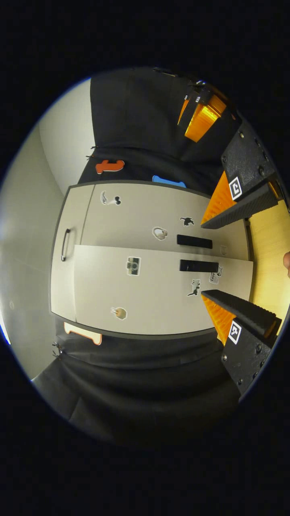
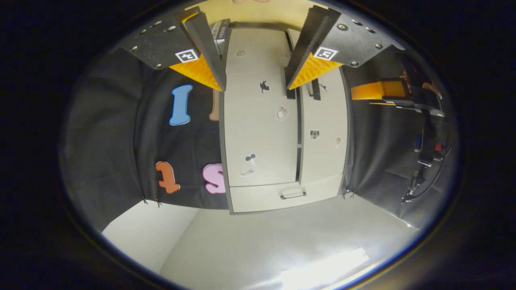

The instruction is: Grab one shoe with the right hand and put it into the shoe cabinet, grab the other shoe with the left hand and put it into the shoe cabinet; then close the right door with the right hand and the left door with the left hand.

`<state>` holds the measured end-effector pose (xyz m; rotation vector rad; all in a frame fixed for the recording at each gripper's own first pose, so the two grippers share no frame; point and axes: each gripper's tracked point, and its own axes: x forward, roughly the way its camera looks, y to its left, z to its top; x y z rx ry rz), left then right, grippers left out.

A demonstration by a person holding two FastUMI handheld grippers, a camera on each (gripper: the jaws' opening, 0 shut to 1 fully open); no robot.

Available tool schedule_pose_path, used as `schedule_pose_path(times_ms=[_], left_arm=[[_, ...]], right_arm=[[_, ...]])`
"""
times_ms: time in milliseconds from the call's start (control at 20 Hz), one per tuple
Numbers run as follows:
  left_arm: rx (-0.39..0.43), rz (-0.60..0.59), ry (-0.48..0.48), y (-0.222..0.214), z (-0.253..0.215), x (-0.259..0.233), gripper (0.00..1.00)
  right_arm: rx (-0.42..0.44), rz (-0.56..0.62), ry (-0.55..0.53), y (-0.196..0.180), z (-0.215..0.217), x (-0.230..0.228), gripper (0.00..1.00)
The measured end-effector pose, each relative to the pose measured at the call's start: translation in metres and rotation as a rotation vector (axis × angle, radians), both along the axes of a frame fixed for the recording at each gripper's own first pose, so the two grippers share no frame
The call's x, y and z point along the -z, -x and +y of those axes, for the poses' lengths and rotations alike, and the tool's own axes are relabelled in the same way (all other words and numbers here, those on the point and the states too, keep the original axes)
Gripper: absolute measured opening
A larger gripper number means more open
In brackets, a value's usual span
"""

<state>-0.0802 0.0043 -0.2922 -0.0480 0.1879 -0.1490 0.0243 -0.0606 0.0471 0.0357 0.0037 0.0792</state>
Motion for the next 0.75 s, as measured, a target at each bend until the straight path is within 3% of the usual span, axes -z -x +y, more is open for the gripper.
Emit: schedule_pose_path(times_ms=[100, 200, 300, 500, 600, 750], left_arm=[[-0.009, -0.047, 0.002, 0.011, -0.004, -0.023, 0.93], [-0.039, -0.081, -0.016, 0.024, -0.001, -0.041, 0.89], [-0.074, -0.120, -0.025, 0.033, 0.002, -0.058, 0.95], [-0.114, -0.160, -0.034, 0.044, 0.006, -0.072, 0.95], [-0.118, -0.168, -0.040, 0.045, 0.005, -0.073, 0.93], [-0.118, -0.170, -0.042, 0.045, 0.004, -0.073, 0.95]], right_arm=[[-0.015, -0.006, -0.013, 0.005, 0.009, -0.016, 0.96], [-0.017, 0.003, -0.033, 0.006, 0.015, -0.025, 0.97], [-0.013, 0.018, -0.075, 0.007, 0.018, -0.033, 0.94], [-0.006, 0.043, -0.168, 0.000, 0.017, -0.044, 0.97], [0.000, 0.034, -0.176, -0.004, 0.013, -0.047, 0.94], [0.003, 0.026, -0.167, -0.004, 0.011, -0.046, 0.97]])
